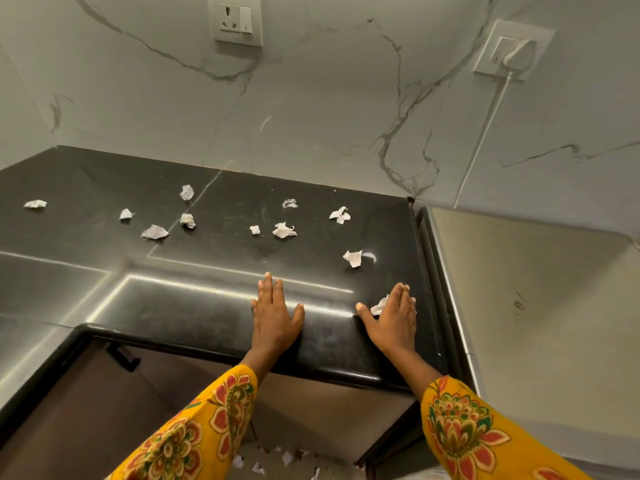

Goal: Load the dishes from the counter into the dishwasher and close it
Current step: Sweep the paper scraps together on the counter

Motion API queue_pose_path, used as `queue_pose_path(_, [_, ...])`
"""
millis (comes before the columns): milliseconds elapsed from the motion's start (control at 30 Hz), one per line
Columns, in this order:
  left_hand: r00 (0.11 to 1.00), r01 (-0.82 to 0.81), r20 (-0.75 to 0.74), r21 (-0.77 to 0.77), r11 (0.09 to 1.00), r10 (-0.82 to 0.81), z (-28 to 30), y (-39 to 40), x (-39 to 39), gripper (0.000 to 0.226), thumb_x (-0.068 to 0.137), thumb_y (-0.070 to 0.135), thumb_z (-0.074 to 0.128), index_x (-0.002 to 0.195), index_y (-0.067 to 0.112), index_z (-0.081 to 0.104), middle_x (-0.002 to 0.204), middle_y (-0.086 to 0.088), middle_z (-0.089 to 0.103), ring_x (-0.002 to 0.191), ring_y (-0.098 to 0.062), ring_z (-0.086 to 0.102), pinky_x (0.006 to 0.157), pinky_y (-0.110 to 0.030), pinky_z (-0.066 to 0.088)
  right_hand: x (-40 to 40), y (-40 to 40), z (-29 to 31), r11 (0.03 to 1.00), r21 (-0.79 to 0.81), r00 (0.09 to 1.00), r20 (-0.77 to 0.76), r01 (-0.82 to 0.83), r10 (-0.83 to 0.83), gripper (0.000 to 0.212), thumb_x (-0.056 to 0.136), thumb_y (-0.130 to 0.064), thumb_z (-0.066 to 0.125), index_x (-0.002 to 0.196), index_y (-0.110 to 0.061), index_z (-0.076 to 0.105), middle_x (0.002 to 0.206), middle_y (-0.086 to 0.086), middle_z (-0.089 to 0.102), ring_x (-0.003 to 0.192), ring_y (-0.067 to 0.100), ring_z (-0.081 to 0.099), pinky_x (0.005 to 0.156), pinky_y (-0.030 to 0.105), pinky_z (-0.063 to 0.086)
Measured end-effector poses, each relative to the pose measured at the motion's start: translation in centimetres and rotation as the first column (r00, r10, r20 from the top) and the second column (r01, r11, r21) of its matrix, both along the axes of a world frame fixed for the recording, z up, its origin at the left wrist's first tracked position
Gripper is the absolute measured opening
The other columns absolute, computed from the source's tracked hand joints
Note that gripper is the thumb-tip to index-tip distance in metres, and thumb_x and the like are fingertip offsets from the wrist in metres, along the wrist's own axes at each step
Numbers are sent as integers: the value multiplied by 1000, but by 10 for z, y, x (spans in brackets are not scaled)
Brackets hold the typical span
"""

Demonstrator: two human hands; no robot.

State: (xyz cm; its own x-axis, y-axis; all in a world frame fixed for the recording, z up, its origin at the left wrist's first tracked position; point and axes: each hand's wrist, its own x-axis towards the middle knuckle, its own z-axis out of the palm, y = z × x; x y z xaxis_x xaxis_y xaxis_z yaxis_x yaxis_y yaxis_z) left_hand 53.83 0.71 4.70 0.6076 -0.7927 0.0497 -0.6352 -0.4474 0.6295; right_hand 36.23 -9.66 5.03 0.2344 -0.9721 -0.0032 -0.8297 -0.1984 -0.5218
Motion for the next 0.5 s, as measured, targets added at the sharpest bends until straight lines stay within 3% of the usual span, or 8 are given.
queue_pose_path(233, [999,15,-29,-2,1000,-15,2,-2,25,69,96,26,48,149,3,12,159,-11,-5,147,-24,-7,117,-40,1,32,-9,0,999,28,992,-122,-26,30,98,86,-62,46,150,-5,-3,158,12,-4,146,32,-4,118,42,1])
queue_pose_path(500, [999,-8,-32,38,999,9,2,-24,54,70,97,30,45,150,5,8,159,-8,-4,147,-21,-6,118,-37,0,76,-42,2,996,0,983,-160,-94,93,94,86,-64,43,151,-11,-1,159,8,-5,145,35,-4,117,47,2])
